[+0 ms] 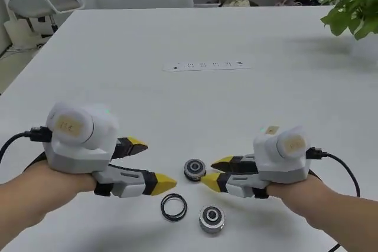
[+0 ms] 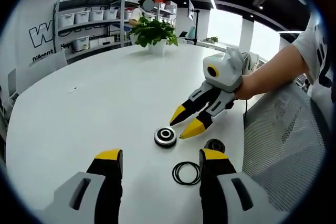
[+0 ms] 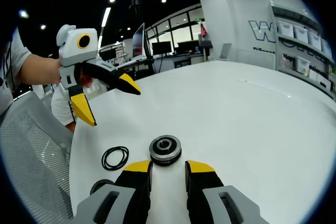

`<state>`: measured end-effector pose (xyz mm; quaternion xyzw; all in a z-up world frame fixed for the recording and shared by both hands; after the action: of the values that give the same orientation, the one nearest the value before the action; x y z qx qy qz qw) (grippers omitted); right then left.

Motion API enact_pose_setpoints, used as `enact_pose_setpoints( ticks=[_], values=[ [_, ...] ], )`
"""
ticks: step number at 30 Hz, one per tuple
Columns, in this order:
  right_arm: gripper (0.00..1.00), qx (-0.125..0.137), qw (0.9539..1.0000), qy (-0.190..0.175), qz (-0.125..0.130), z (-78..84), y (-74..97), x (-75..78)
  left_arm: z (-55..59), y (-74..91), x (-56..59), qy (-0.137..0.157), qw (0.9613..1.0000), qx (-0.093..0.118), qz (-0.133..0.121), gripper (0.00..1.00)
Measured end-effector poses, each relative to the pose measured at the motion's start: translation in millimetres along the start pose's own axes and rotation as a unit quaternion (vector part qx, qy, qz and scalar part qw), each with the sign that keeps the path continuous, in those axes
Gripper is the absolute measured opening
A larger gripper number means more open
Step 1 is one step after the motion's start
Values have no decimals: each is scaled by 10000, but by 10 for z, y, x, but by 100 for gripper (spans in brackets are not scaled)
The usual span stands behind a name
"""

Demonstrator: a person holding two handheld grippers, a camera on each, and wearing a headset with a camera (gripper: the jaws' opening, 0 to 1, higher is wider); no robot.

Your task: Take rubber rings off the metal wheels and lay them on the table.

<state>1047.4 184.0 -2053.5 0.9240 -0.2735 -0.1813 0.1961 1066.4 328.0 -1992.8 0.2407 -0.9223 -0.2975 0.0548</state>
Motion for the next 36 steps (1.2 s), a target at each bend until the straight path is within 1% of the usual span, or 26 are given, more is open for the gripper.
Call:
enact_pose_setpoints(
  ticks=[5,8,14,15,16,18,21,25,33,36],
  values=[
    [21,7,10000,51,7,4,-6,2,-18,-88,18,47,10000,-4,68,53],
    [20,-21,10000,84,7,17,-19,1,-27,-147,18,27,10000,-2,33,53],
    [19,-55,10000,76,-6,43,-47,-5,-26,-236,29,21,10000,-14,70,51],
    [18,37,9999,72,59,26,-57,9,-27,-252,28,8,10000,-15,57,50],
    [18,-23,10000,91,24,37,-54,-1,-27,-264,26,7,10000,-18,55,50],
    [15,8,9999,89,81,29,-58,7,-32,-290,43,38,10000,-40,82,49],
    [15,36,9999,80,68,28,-64,8,-14,-322,71,58,9999,-66,131,46],
    [14,25,9999,117,58,31,-77,2,7,-379,106,21,9997,-110,209,44],
    [14,61,9999,107,55,29,-83,-8,-10,-474,182,-76,9993,-169,317,41],
    [13,52,9999,138,58,31,-85,-5,-12,-505,190,-106,9992,-193,333,39]
  ],
)
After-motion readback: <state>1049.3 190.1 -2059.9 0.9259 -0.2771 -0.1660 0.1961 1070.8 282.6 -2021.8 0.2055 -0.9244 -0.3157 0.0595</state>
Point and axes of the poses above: the centre of the closed fingertips' face, and the gripper's own axes: y roughly backward along the fingers, x roughly to its right, z roughly out of its underside, the point moved 5 cm from there along y, roughly backward along the fingers, and after that the axes turned 9 degrees about -z, right-handed, at the moved point
